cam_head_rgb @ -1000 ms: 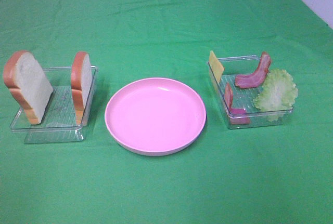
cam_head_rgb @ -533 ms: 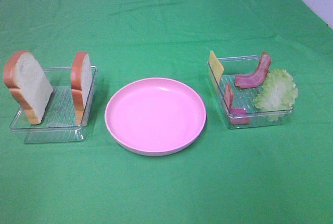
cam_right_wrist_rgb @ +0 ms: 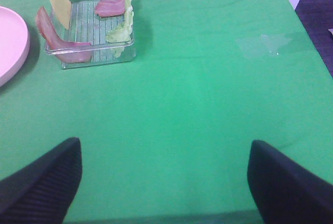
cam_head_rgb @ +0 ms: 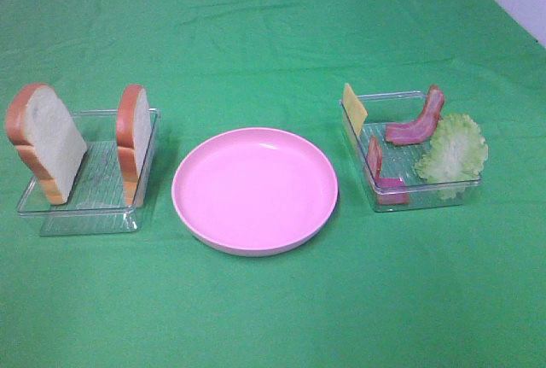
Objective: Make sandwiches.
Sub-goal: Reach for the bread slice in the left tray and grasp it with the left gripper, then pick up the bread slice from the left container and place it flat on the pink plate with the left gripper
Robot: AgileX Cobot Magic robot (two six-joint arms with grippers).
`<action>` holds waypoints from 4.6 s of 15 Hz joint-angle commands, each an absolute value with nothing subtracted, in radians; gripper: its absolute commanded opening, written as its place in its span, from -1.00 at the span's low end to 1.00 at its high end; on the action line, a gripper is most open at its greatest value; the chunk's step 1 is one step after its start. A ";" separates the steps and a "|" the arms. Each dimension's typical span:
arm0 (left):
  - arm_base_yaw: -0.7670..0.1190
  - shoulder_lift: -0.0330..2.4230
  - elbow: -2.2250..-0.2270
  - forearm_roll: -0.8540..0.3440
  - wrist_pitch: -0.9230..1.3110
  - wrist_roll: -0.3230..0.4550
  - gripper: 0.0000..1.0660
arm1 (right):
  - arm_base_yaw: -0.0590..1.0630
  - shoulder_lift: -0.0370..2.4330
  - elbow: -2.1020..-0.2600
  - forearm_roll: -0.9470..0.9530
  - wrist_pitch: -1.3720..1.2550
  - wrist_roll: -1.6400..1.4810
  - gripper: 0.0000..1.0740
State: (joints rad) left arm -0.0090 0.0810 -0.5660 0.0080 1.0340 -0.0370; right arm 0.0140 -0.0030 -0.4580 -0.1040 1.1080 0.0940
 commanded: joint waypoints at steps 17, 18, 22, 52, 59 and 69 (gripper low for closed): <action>-0.163 1.534 -1.444 -0.065 1.009 -0.176 0.89 | 0.012 -0.037 -0.455 -0.103 1.103 0.088 0.56; -0.207 1.602 -1.501 -0.038 1.040 -0.221 0.89 | 0.012 -0.037 -0.455 -0.103 1.103 0.088 0.56; -0.348 1.819 -1.678 0.064 1.173 -0.309 0.89 | 0.012 -0.037 -0.455 -0.103 1.103 0.088 0.56; -0.394 2.081 -1.704 0.180 1.179 -0.547 -0.63 | 0.012 -0.037 -0.455 -0.103 1.103 0.088 0.56; -0.394 1.860 -1.705 0.197 1.165 -0.543 -0.63 | 0.012 -0.037 -0.455 -0.103 1.103 0.088 0.56; -0.400 1.986 -1.704 -0.706 0.998 0.016 -0.63 | 0.012 -0.037 -0.455 -0.103 1.103 0.088 0.56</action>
State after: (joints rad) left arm -0.3940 1.9600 -1.7010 -0.6460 1.0050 -0.0170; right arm 0.0140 -0.0030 -0.4580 -0.1040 1.1080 0.0940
